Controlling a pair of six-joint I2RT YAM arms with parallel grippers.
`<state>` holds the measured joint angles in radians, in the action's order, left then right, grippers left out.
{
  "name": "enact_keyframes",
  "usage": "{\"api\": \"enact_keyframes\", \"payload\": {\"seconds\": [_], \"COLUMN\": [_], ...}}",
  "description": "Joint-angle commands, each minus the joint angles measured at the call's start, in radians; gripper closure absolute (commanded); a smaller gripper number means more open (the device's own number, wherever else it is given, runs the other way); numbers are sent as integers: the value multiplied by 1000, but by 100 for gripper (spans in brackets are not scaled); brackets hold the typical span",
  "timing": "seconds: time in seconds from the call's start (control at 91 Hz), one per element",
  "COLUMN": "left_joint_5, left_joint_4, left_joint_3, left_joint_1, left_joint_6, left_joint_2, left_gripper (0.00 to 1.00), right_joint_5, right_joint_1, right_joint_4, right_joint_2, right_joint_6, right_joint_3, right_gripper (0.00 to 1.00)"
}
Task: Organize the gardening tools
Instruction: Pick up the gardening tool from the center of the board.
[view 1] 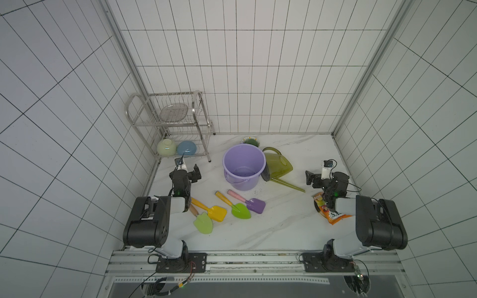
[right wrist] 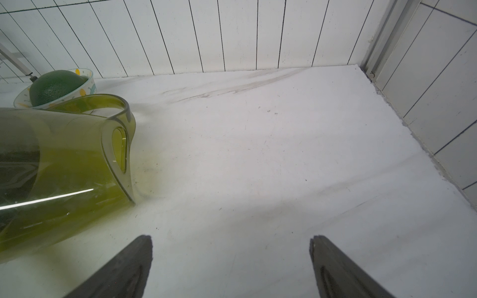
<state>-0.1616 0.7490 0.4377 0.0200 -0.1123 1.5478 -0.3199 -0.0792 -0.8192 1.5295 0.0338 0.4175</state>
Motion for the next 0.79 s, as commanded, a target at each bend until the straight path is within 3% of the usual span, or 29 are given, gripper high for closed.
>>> {"api": "enact_keyframes", "payload": {"seconds": [0.0,0.143,0.264,0.462,0.781], "left_joint_5": [11,6,52,105,327], "left_joint_4": [8,-40,-167,-274,-577], "left_joint_3": [14,22,64,87,169], "left_joint_1": [-5,0,-1,12,101], "left_joint_6": [8,-2,23,54,208], "left_joint_2": [8,-37,-90,-158,-322], "left_gripper": [2,2,2,2,2], "right_joint_5": [42,130,209,198,80], "right_joint_1": [7,45,137,259,453], "right_joint_4": [-12,183,381,766,1160], "right_joint_2": [-16,-178,-341,-508,-543], "right_joint_6": [6,19,58,46,-331], "right_joint_3": [-14,20,58,196,335], "right_gripper": [1,1,1,1,1]}}
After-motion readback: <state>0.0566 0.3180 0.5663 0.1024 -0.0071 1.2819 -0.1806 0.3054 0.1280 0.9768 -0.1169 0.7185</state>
